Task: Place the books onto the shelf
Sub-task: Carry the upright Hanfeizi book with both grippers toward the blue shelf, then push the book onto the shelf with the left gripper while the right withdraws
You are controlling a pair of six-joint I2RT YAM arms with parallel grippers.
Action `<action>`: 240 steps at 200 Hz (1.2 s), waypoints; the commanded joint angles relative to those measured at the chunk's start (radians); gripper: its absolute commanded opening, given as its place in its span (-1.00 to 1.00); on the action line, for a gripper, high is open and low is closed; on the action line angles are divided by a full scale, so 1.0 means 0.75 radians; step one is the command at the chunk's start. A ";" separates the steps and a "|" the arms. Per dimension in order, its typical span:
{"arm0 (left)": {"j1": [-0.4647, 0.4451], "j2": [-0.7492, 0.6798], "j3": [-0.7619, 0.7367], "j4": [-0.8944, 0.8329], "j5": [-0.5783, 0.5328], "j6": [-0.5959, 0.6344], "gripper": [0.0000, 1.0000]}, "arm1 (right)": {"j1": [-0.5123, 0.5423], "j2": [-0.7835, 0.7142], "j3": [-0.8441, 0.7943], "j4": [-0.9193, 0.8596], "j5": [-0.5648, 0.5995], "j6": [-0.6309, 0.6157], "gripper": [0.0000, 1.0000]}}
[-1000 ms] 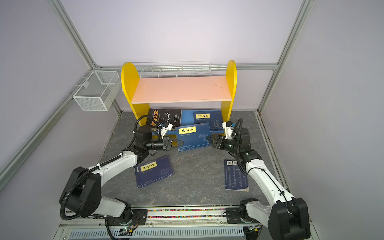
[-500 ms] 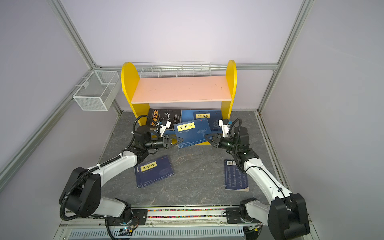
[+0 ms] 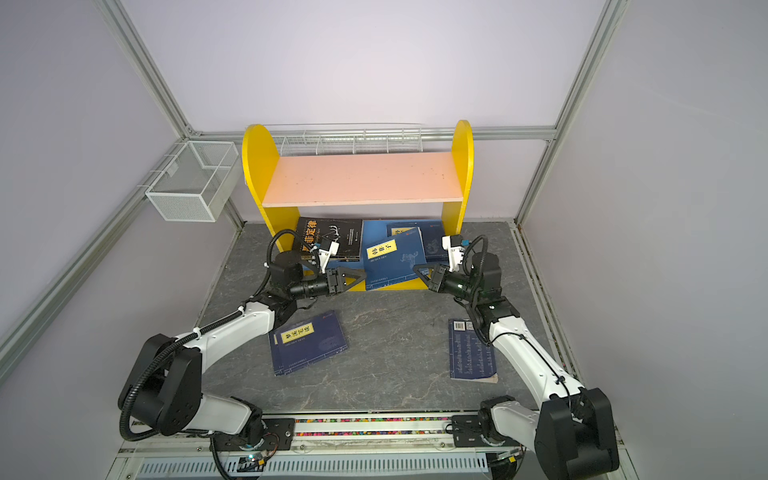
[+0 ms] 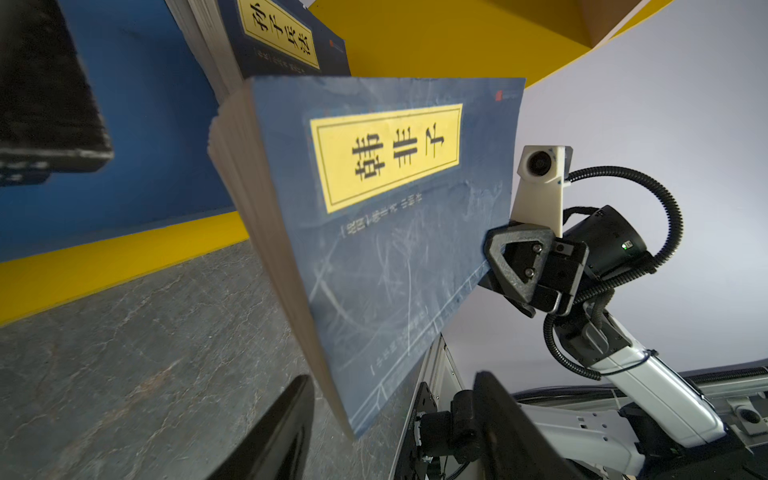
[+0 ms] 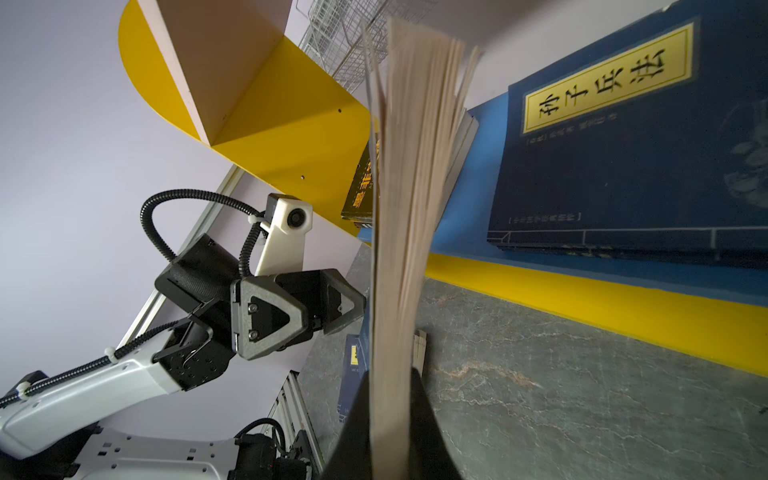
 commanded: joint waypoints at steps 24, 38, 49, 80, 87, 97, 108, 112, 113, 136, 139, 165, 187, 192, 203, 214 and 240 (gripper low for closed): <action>0.002 -0.010 0.029 0.009 -0.016 -0.004 0.14 | -0.003 0.009 0.005 0.217 -0.032 0.100 -0.83; 0.001 0.003 0.028 0.044 -0.011 -0.026 0.14 | -0.003 0.018 0.001 0.262 -0.051 0.127 -0.84; 0.000 0.013 0.026 0.080 -0.006 -0.050 0.13 | -0.003 0.023 0.000 0.285 -0.061 0.147 -0.84; -0.001 0.057 0.031 0.238 0.015 -0.143 -0.02 | 0.000 0.042 -0.004 0.332 -0.077 0.183 -0.84; -0.002 0.067 0.042 0.246 0.025 -0.150 -0.07 | -0.001 0.048 -0.006 0.344 -0.077 0.192 -0.84; -0.004 0.079 0.058 0.233 0.031 -0.147 -0.16 | -0.001 0.057 -0.010 0.365 -0.078 0.205 -0.84; -0.006 0.081 0.067 0.233 0.032 -0.143 -0.26 | 0.000 0.068 -0.010 0.383 -0.078 0.216 -0.84; -0.007 0.082 0.068 0.236 0.032 -0.142 -0.30 | 0.002 0.073 -0.010 0.389 -0.079 0.218 -0.84; -0.007 0.081 0.068 0.237 0.031 -0.142 -0.31 | 0.003 0.074 -0.010 0.391 -0.079 0.220 -0.84; -0.009 0.076 0.074 0.245 0.023 -0.140 -0.56 | 0.015 0.093 -0.005 0.397 -0.069 0.223 -0.84; -0.009 0.074 0.076 0.246 0.022 -0.140 -0.59 | 0.015 0.096 -0.004 0.399 -0.069 0.223 -0.84; -0.024 0.086 0.103 0.241 0.019 -0.133 -0.77 | 0.035 0.121 0.002 0.401 -0.062 0.221 -0.84; -0.044 0.098 0.146 0.167 -0.001 -0.089 -0.98 | 0.046 0.135 0.006 0.398 -0.048 0.219 -0.84; -0.047 0.100 0.157 0.147 -0.016 -0.079 -1.00 | 0.045 0.135 0.007 0.395 -0.044 0.217 -0.83; -0.053 0.101 0.177 0.123 -0.051 -0.067 -1.00 | 0.047 0.129 0.012 0.356 -0.023 0.197 -0.81; -0.056 0.103 0.193 0.118 -0.100 -0.067 -1.00 | 0.046 0.117 0.026 0.291 -0.003 0.160 -0.77; -0.073 0.124 0.229 0.148 -0.193 -0.051 -1.00 | 0.043 0.076 0.072 0.065 0.106 0.061 -0.09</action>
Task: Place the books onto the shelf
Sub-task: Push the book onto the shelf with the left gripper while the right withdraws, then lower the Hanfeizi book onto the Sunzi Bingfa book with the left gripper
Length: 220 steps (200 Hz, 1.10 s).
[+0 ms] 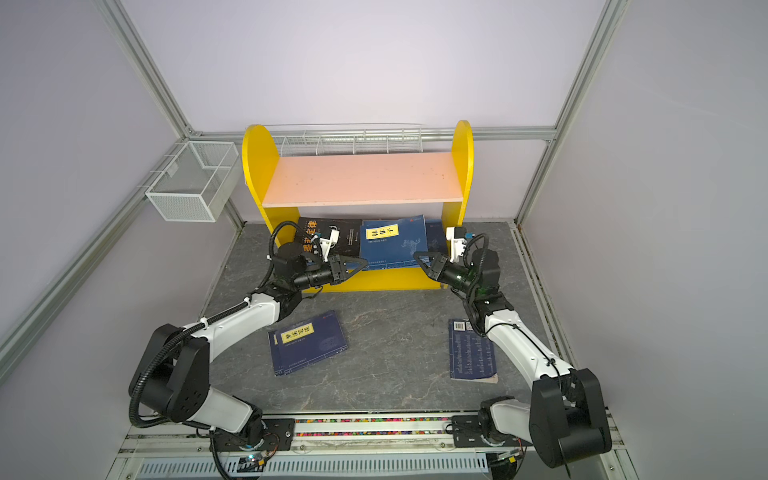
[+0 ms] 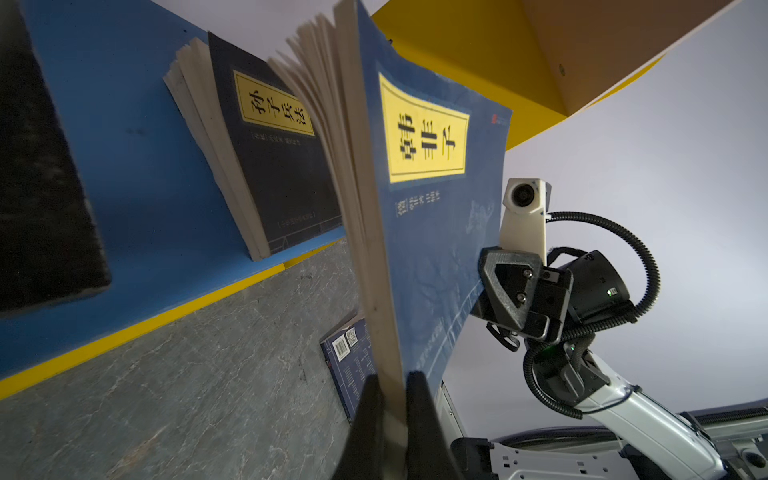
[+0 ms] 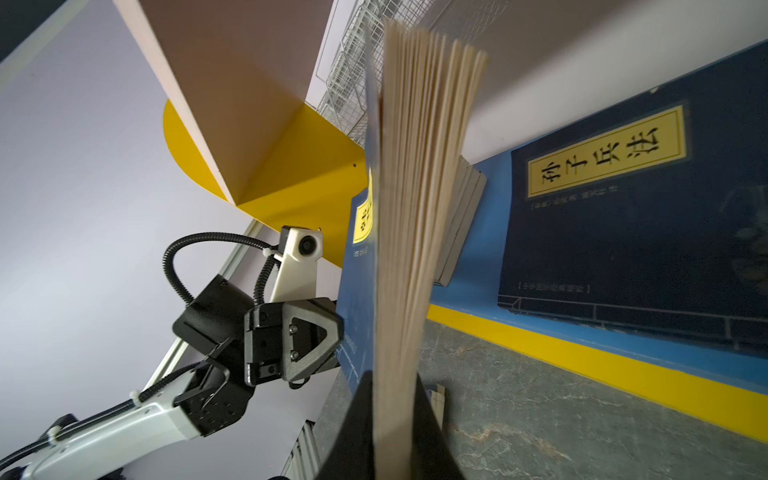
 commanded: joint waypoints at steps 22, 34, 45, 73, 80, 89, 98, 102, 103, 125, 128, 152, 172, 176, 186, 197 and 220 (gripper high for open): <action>-0.054 0.068 0.117 0.130 -0.141 0.015 -1.00 | 0.036 -0.101 0.068 -0.382 0.206 -0.174 0.21; -0.054 0.102 0.131 0.187 -0.159 -0.009 -1.00 | 0.028 -0.143 0.060 -0.463 0.307 -0.196 0.24; -0.054 0.136 0.149 0.227 -0.167 -0.027 -1.00 | 0.023 -0.189 0.051 -0.533 0.399 -0.217 0.24; -0.056 0.227 0.227 0.227 -0.156 -0.018 -1.00 | 0.016 -0.371 0.003 -0.763 0.785 -0.240 0.24; -0.057 0.243 0.243 0.215 -0.158 -0.012 -1.00 | 0.012 -0.427 -0.019 -0.807 0.875 -0.239 0.24; -0.058 0.261 0.270 0.186 -0.156 0.009 -1.00 | 0.005 -0.488 -0.034 -0.868 0.978 -0.240 0.25; -0.064 0.274 0.293 0.151 -0.158 0.035 -1.00 | -0.004 -0.537 -0.050 -0.907 1.044 -0.249 0.26; -0.064 0.277 0.305 0.131 -0.161 0.051 -1.00 | -0.006 -0.557 -0.054 -0.921 1.066 -0.251 0.26; -0.064 0.278 0.308 0.123 -0.161 0.056 -1.00 | -0.008 -0.562 -0.055 -0.925 1.070 -0.252 0.26; -0.080 0.309 0.401 -0.069 -0.187 0.166 -1.00 | -0.030 -0.603 -0.053 -1.022 1.121 -0.257 0.28; -0.083 0.314 0.417 -0.099 -0.192 0.180 -1.00 | -0.032 -0.602 -0.051 -1.037 1.126 -0.256 0.28; -0.110 0.370 0.549 -0.334 -0.233 0.285 -1.00 | -0.033 -0.578 -0.046 -1.092 1.122 -0.251 0.27; -0.131 0.409 0.613 -0.412 -0.266 0.300 -1.00 | -0.032 -0.563 -0.049 -1.097 1.100 -0.248 0.27; -0.132 0.416 0.619 -0.413 -0.268 0.292 -1.00 | -0.032 -0.558 -0.050 -1.097 1.096 -0.247 0.27; -0.134 0.433 0.629 -0.399 -0.267 0.272 -1.00 | -0.032 -0.552 -0.046 -1.096 1.088 -0.249 0.27; -0.137 0.445 0.628 -0.370 -0.273 0.244 -1.00 | -0.032 -0.547 -0.045 -1.088 1.080 -0.252 0.27; -0.138 0.466 0.637 -0.336 -0.283 0.207 -1.00 | -0.032 -0.546 -0.043 -1.085 1.069 -0.260 0.27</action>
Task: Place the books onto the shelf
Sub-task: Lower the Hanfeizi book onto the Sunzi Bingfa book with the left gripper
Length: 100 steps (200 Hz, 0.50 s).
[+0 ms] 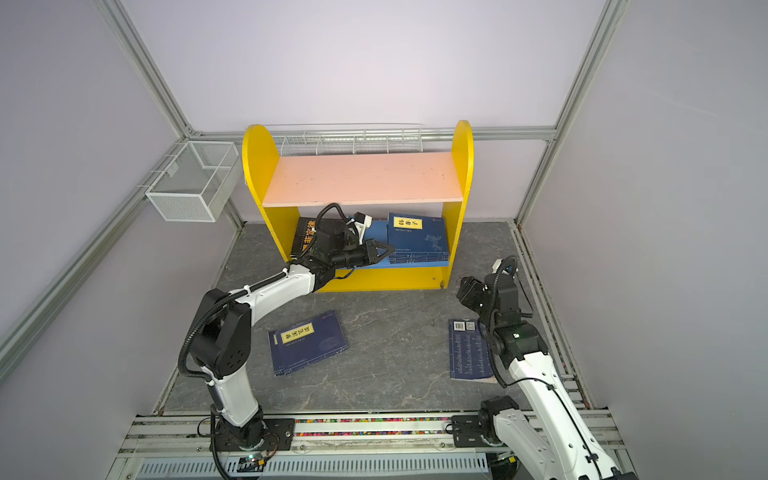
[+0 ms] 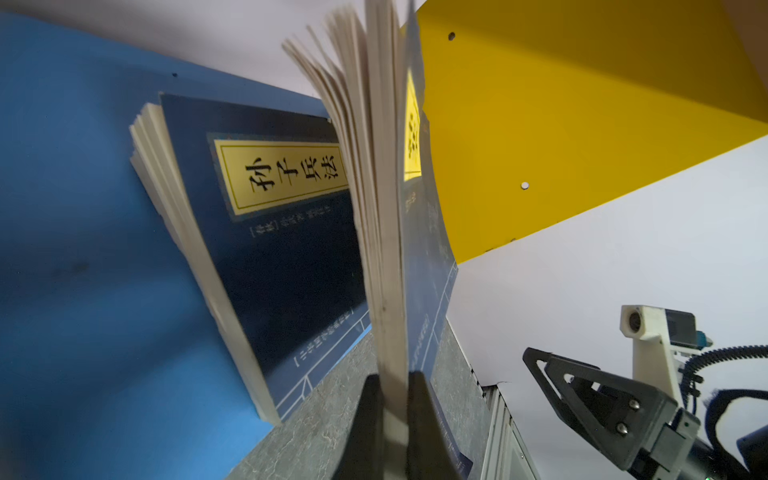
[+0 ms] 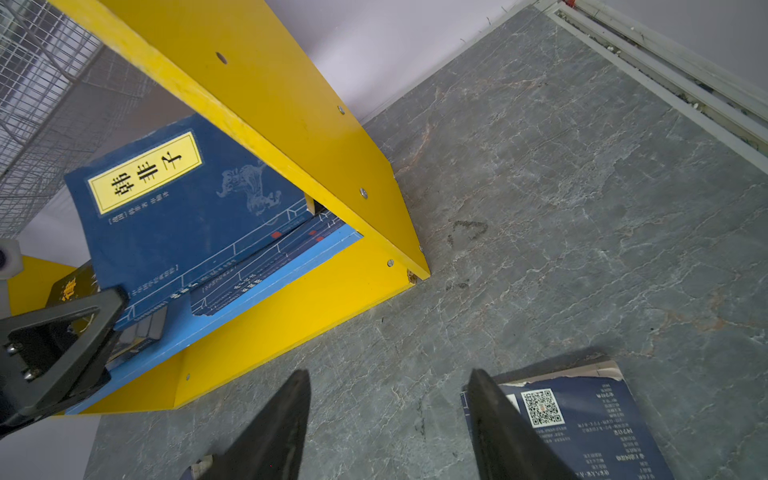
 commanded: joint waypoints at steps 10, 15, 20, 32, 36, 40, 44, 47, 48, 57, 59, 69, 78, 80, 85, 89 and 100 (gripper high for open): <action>0.013 0.035 0.071 0.040 -0.038 -0.043 -1.00 | -0.005 0.002 -0.017 -0.010 0.002 -0.030 0.27; 0.013 0.040 0.075 0.041 -0.038 -0.045 -1.00 | -0.005 0.002 -0.016 -0.014 0.004 -0.029 0.27; 0.011 0.045 0.086 0.035 -0.040 -0.047 -1.00 | -0.006 0.002 -0.016 -0.016 0.002 -0.029 0.28; 0.009 0.054 0.102 0.020 -0.050 -0.046 -1.00 | -0.005 -0.001 -0.020 -0.015 -0.001 -0.030 0.28; 0.008 0.057 0.106 0.019 -0.048 -0.044 -1.00 | -0.005 0.000 -0.020 -0.015 0.000 -0.030 0.28; 0.007 0.059 0.110 0.015 -0.048 -0.045 -1.00 | -0.005 0.001 -0.021 -0.015 -0.002 -0.032 0.28; 0.007 0.064 0.115 0.009 -0.051 -0.044 -1.00 | -0.004 0.000 -0.021 -0.016 -0.003 -0.030 0.28; 0.007 0.065 0.117 0.005 -0.052 -0.044 -1.00 | -0.005 0.001 -0.019 -0.016 -0.005 -0.031 0.28; 0.007 0.065 0.118 0.003 -0.053 -0.044 -1.00 | -0.004 0.002 -0.021 -0.015 -0.005 -0.033 0.28; 0.005 0.069 0.122 -0.004 -0.055 -0.042 -1.00 | -0.004 0.005 -0.018 -0.017 -0.009 -0.034 0.28; 0.005 0.070 0.124 -0.006 -0.054 -0.042 -1.00 | -0.005 0.005 -0.018 -0.017 -0.010 -0.034 0.28; 0.003 0.073 0.121 -0.013 -0.064 -0.041 -1.00 | -0.005 0.009 -0.018 -0.016 -0.014 -0.037 0.28; 0.001 0.074 0.120 -0.013 -0.064 -0.042 -1.00 | -0.005 0.011 -0.018 -0.017 -0.018 -0.036 0.28; 0.001 0.075 0.119 -0.013 -0.064 -0.042 -1.00 | -0.005 0.011 -0.019 -0.017 -0.017 -0.036 0.28; 0.001 0.074 0.116 -0.011 -0.066 -0.042 -1.00 | -0.006 0.012 -0.018 -0.018 -0.016 -0.037 0.28; -0.001 0.074 0.114 -0.008 -0.069 -0.043 -1.00 | -0.005 0.013 -0.019 -0.019 -0.017 -0.037 0.29; -0.006 0.077 0.114 -0.005 -0.066 -0.045 -1.00 | -0.004 0.016 -0.019 -0.017 -0.016 -0.037 0.29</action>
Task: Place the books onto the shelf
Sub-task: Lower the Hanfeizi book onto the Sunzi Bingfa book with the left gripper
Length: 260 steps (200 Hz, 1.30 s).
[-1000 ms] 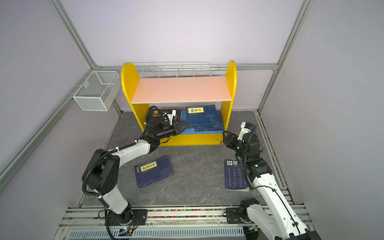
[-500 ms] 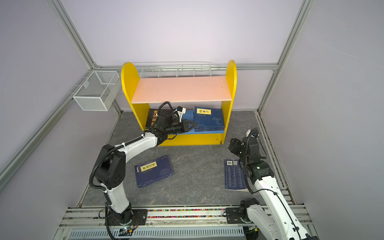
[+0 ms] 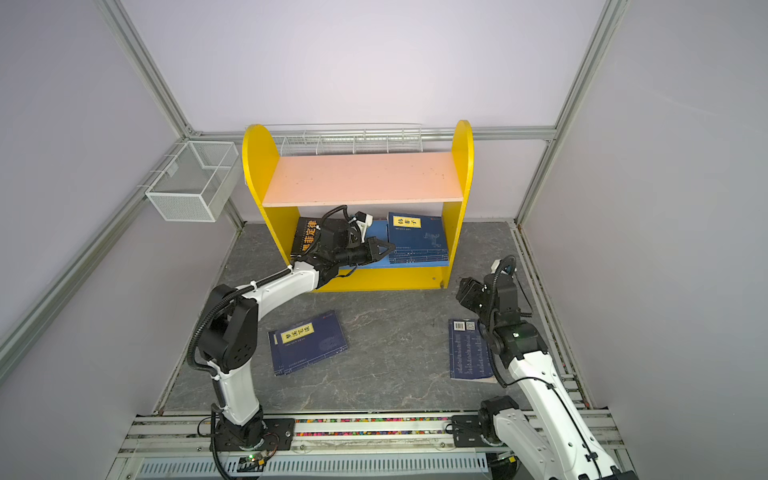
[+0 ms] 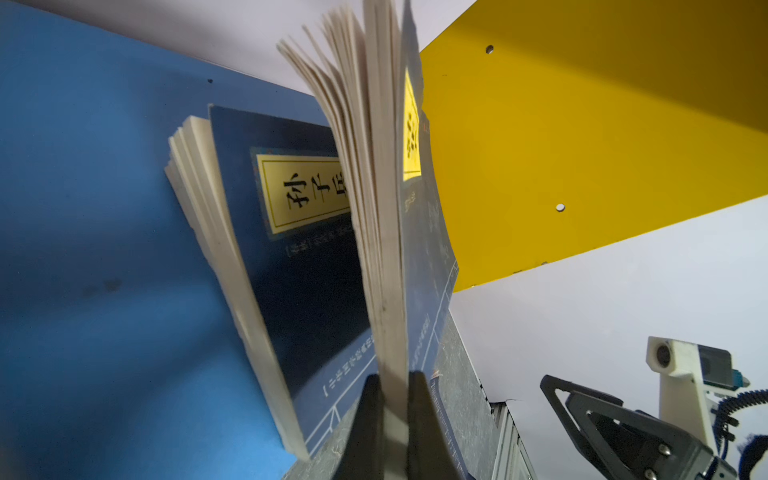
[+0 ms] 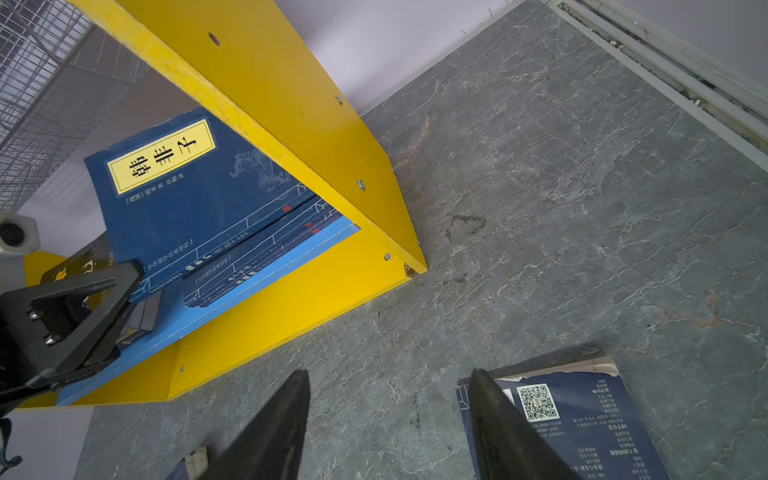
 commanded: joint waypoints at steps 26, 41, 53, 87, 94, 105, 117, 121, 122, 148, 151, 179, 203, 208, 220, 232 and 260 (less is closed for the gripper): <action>-0.019 0.033 0.075 0.002 -0.006 -0.017 -1.00 | -0.006 0.020 -0.016 -0.003 -0.008 -0.015 0.29; -0.025 0.041 0.083 -0.017 0.001 -0.010 -1.00 | -0.005 0.024 -0.012 -0.006 -0.010 -0.013 0.29; -0.028 0.042 0.081 -0.022 -0.001 -0.014 -1.00 | -0.005 0.021 -0.016 -0.006 -0.008 -0.012 0.29; -0.033 0.038 0.083 -0.055 -0.014 -0.002 -1.00 | -0.043 0.012 -0.019 -0.010 -0.012 -0.016 0.29; -0.035 0.039 0.086 -0.062 -0.013 0.001 -1.00 | -0.044 0.012 -0.018 -0.010 -0.014 -0.017 0.29; -0.039 0.035 0.099 -0.097 -0.031 0.014 -0.82 | -0.044 0.013 -0.018 -0.010 -0.016 -0.018 0.29; -0.046 0.027 0.108 -0.129 -0.060 0.035 -0.57 | -0.045 0.014 -0.019 -0.008 -0.020 -0.018 0.29; -0.048 0.023 0.111 -0.143 -0.072 0.041 -0.49 | -0.045 0.012 -0.018 -0.006 -0.021 -0.017 0.29; -0.048 0.023 0.112 -0.146 -0.074 0.043 -0.48 | -0.046 0.013 -0.018 -0.006 -0.022 -0.017 0.29; -0.052 0.015 0.150 -0.224 -0.136 0.068 -0.30 | -0.046 0.015 -0.020 -0.002 -0.028 -0.017 0.29; -0.052 0.014 0.153 -0.237 -0.145 0.070 -0.29 | -0.046 0.016 -0.020 -0.002 -0.029 -0.017 0.29; -0.057 0.014 0.195 -0.304 -0.194 0.080 -0.12 | -0.046 0.020 -0.018 0.002 -0.039 -0.018 0.29; -0.064 0.021 0.252 -0.393 -0.257 0.111 0.27 | -0.048 0.022 -0.018 0.004 -0.049 -0.018 0.29; -0.066 0.020 0.264 -0.407 -0.272 0.112 0.35 | -0.048 0.024 -0.018 0.007 -0.052 -0.019 0.29; -0.070 0.014 0.274 -0.420 -0.317 0.114 0.43 | -0.048 0.026 -0.017 0.006 -0.059 -0.023 0.29; -0.071 0.003 0.278 -0.435 -0.373 0.110 0.49 | -0.048 0.030 -0.016 0.006 -0.063 -0.029 0.29; -0.076 -0.011 0.285 -0.458 -0.411 0.133 0.55 | -0.048 0.051 -0.015 -0.010 -0.066 -0.035 0.29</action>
